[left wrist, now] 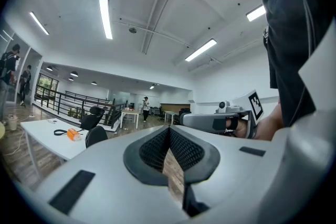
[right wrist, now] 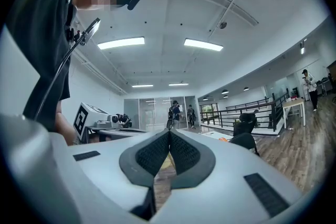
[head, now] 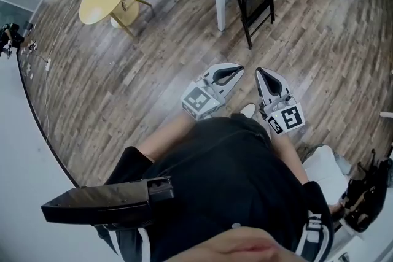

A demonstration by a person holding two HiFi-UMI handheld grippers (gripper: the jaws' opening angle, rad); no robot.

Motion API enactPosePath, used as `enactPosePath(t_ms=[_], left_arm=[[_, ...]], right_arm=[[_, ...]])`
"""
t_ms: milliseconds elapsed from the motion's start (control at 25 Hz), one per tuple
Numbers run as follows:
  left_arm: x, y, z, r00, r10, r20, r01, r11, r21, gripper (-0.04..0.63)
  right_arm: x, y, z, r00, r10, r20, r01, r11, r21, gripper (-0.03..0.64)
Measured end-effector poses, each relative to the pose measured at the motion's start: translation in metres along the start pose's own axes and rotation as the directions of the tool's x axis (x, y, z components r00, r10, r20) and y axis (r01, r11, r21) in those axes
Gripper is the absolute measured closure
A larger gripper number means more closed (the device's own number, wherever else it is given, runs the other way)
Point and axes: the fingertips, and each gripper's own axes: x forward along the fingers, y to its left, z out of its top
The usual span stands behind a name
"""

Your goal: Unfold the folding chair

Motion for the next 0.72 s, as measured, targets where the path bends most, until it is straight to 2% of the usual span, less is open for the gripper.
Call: enactPosePath(t_ms=[320, 720], left_arm=[[0.082, 0.005, 0.004, 0.999, 0.034, -0.024, -0.034, 0.999, -0.004, 0.592], [0.131, 0.007, 0.001, 0.995, 0.083, -0.05, -0.083, 0.997, 0.009, 0.592]], right_arm=[[-0.008, -0.072, 0.015, 0.998, 0.06, 0.014, -0.06, 0.998, 0.009, 0.609], [-0.014, -0.115, 0.009, 0.992, 0.124, 0.01, -0.125, 0.992, 0.029, 0.609]])
